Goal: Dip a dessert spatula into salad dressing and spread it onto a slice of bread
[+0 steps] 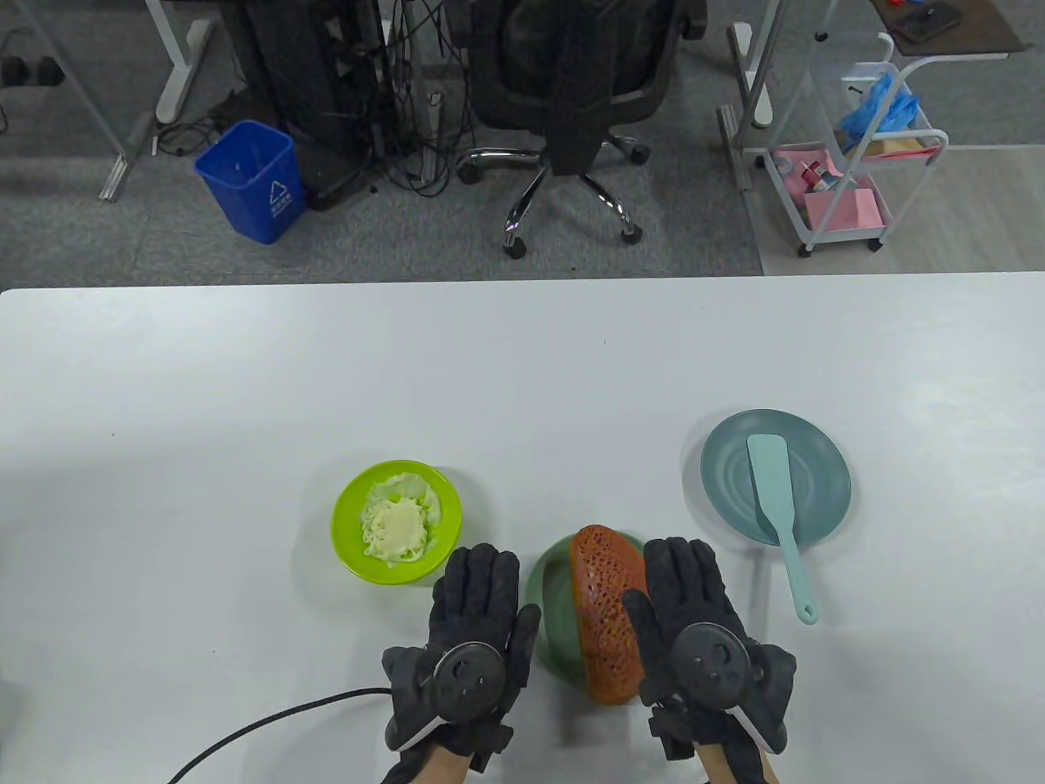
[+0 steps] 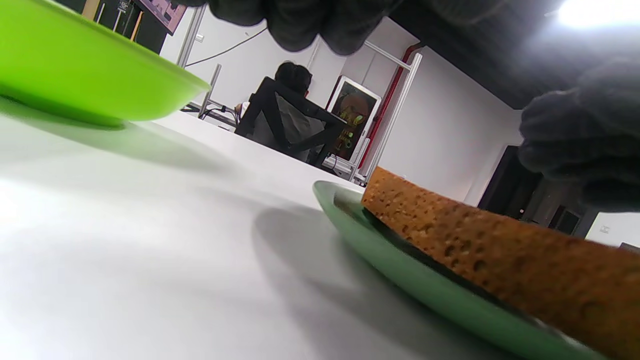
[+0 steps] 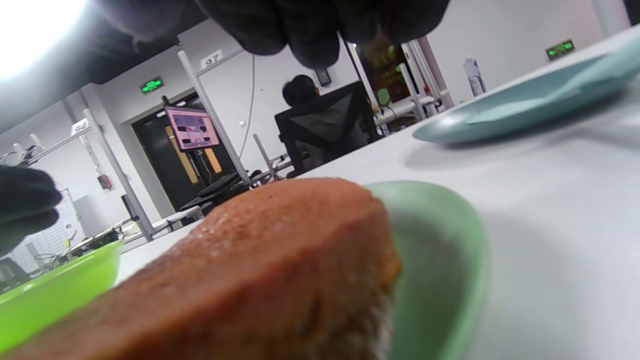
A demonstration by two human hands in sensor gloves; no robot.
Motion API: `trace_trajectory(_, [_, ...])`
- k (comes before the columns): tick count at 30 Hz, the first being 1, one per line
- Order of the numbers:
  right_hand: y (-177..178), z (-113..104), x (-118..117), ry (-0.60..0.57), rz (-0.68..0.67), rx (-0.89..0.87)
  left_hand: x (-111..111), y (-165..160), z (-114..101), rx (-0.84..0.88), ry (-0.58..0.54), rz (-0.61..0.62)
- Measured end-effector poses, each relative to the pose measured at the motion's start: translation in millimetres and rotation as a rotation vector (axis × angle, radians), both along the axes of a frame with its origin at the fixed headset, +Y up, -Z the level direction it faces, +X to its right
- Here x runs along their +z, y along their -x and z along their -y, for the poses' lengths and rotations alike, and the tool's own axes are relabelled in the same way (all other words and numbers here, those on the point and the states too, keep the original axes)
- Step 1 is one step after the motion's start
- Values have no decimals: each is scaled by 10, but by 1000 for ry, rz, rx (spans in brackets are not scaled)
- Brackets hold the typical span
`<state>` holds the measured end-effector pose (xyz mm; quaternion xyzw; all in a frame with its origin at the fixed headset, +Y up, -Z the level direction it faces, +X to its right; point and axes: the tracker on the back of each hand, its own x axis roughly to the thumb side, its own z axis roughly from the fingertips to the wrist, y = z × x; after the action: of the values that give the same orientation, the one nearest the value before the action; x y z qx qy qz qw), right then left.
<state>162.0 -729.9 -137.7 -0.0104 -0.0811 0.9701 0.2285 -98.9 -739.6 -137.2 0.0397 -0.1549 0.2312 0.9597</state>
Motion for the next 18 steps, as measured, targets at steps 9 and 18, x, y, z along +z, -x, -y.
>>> trace_trajectory(9, [-91,78,-3,27,45,-18,27,-2,15,-3,-10,0])
trace_trajectory(18, [-124,61,44,-15,34,-56,41,16,24,-7,-9,-3])
